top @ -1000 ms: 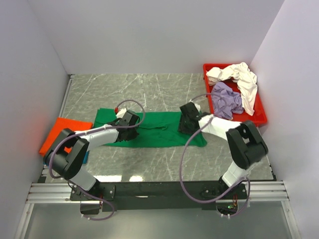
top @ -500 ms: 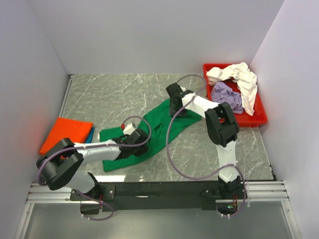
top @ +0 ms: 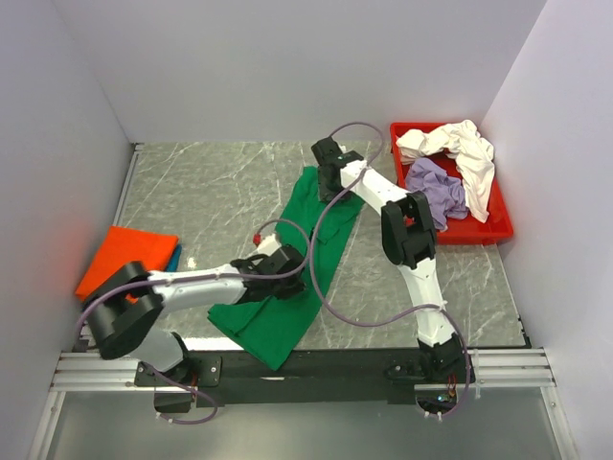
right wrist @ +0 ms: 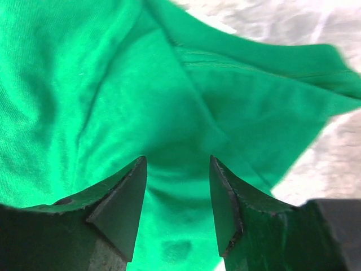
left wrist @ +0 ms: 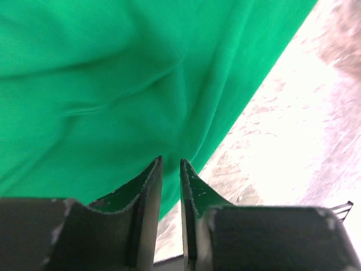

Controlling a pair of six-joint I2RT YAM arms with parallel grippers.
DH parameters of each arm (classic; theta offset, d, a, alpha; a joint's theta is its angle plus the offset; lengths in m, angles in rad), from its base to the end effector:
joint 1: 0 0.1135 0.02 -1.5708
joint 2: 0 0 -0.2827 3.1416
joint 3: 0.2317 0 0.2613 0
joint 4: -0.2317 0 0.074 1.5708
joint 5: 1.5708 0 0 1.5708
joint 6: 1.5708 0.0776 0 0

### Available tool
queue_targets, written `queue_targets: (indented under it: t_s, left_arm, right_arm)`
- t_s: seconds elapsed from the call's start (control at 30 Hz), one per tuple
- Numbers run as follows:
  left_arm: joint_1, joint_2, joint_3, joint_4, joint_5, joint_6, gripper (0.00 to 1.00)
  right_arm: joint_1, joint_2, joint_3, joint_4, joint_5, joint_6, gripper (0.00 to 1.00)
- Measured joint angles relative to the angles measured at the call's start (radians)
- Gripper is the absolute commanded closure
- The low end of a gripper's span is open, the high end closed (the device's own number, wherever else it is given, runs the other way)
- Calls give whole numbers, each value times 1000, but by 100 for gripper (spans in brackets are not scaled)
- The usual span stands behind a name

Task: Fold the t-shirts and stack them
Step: Fold the tshirt

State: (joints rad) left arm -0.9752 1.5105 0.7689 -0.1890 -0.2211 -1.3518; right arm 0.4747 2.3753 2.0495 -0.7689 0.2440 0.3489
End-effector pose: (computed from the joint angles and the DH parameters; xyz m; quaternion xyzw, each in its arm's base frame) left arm 0.1939 -0.2557 0.1481 -0.2107 0.9202 -0.2457 0.2200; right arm 0.4998 0.2357 0.1523 -0.0320 0.9645 -0.0147 0.2618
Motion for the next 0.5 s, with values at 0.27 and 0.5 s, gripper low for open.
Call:
queue_targets:
  t_s: [0.27, 0.5]
  left_arm:
    - [13, -262, -104, -209, -106, 46, 80]
    - [4, -303, -237, -285, -144, -3, 84]
  right_arm:
    - [-20, -196, -199, 37, -22, 26, 44]
    - [-13, -301, -339, 135, -111, 86, 44]
